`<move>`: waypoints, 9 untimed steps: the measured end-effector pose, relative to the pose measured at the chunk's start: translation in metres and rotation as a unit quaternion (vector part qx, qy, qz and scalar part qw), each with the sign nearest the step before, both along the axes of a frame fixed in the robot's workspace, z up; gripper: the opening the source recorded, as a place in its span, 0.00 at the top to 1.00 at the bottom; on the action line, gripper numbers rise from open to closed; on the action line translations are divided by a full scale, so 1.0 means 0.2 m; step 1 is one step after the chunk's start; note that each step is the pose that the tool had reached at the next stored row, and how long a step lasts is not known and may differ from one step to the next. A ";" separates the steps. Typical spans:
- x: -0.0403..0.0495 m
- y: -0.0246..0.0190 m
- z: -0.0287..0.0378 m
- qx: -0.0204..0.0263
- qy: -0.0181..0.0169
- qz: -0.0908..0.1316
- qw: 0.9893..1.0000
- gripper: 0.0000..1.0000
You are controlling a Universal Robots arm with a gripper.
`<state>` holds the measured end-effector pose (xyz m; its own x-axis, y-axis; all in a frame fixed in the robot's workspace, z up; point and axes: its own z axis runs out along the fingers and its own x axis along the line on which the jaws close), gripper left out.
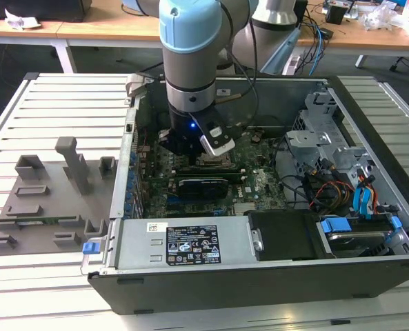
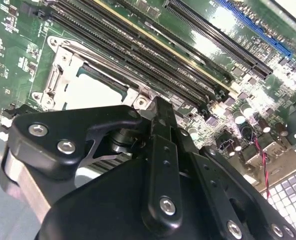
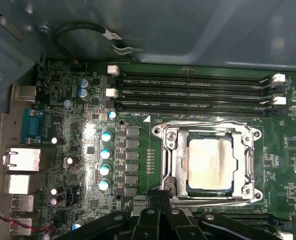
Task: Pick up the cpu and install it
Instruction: 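Install the second cpu locking lever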
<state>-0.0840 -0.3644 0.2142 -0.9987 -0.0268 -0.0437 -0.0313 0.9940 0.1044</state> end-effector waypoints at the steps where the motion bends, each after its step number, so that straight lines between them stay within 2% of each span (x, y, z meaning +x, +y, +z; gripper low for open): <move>1: 0.004 0.000 0.000 0.000 0.000 0.000 1.000 0.89; 9: 0.110 0.011 0.000 0.000 0.000 0.000 1.000 0.89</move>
